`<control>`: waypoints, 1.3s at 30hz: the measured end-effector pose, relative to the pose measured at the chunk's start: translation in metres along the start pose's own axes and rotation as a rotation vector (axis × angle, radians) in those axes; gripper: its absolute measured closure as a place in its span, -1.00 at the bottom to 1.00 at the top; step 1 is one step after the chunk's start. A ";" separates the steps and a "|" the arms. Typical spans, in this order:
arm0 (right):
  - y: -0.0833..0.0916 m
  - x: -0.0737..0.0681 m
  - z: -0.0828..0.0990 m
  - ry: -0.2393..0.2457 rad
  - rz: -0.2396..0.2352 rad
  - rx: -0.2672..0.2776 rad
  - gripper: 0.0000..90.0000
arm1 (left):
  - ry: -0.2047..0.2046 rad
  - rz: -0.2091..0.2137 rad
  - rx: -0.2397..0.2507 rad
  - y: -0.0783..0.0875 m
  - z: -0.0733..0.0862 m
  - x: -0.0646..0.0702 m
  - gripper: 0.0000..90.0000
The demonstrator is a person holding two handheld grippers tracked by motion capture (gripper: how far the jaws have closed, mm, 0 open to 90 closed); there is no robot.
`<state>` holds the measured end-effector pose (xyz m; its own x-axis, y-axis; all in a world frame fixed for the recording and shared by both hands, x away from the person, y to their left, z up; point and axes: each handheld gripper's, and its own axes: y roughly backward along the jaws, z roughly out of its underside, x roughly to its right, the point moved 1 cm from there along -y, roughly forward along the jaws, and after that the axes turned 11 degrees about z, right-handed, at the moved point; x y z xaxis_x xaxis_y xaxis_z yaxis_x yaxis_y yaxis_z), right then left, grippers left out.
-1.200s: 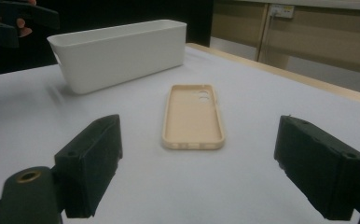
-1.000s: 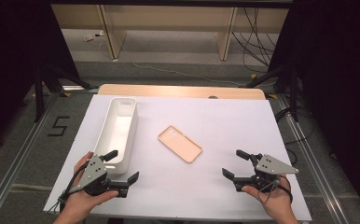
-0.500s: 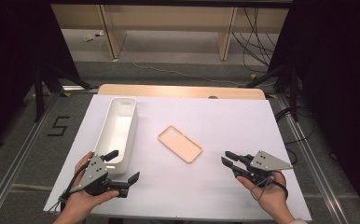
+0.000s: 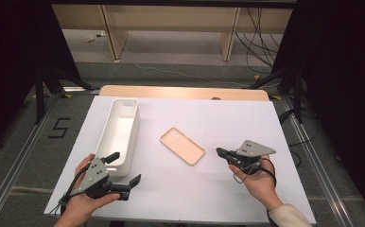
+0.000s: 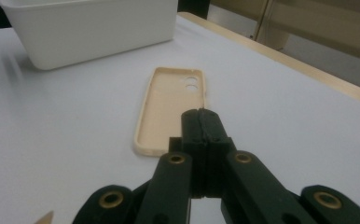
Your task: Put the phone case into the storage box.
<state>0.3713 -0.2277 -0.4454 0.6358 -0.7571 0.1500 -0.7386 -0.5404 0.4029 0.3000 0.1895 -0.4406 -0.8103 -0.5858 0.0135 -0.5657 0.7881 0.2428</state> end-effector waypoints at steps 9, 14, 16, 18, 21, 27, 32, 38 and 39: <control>-0.035 0.005 -0.004 -0.003 0.002 -0.078 1.00 | 0.001 0.000 0.002 -0.001 0.000 0.000 -1.00; -0.047 0.007 -0.003 -0.018 -0.002 -0.119 1.00 | 0.003 0.001 -0.001 -0.001 0.000 0.001 -1.00; -0.052 0.008 -0.004 -0.018 0.007 -0.134 1.00 | 0.006 0.002 0.002 -0.001 0.000 0.001 -1.00; -0.057 0.008 -0.004 -0.020 0.004 -0.145 1.00 | 0.003 0.001 0.003 0.000 0.000 0.001 -1.00; -0.064 0.009 -0.004 -0.025 0.009 -0.164 1.00 | 0.005 0.002 0.003 0.000 0.000 0.001 -1.00; -0.077 0.008 -0.004 -0.012 0.006 -0.202 1.00 | 0.005 0.003 0.004 -0.001 0.000 0.002 -1.00; -0.086 0.008 -0.001 -0.011 0.008 -0.239 1.00 | -0.001 0.006 0.002 0.000 -0.001 0.002 -1.00; -0.093 0.009 0.001 -0.013 0.020 -0.262 1.00 | -0.001 0.006 0.001 -0.001 -0.001 0.002 -1.00; -0.094 0.009 0.002 -0.008 0.020 -0.265 1.00 | 0.000 0.007 0.001 -0.001 -0.001 0.002 -1.00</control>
<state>0.4465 -0.1847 -0.4839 0.6189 -0.7702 0.1541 -0.6662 -0.4107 0.6225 0.2988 0.1876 -0.4402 -0.8142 -0.5805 0.0147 -0.5605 0.7923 0.2412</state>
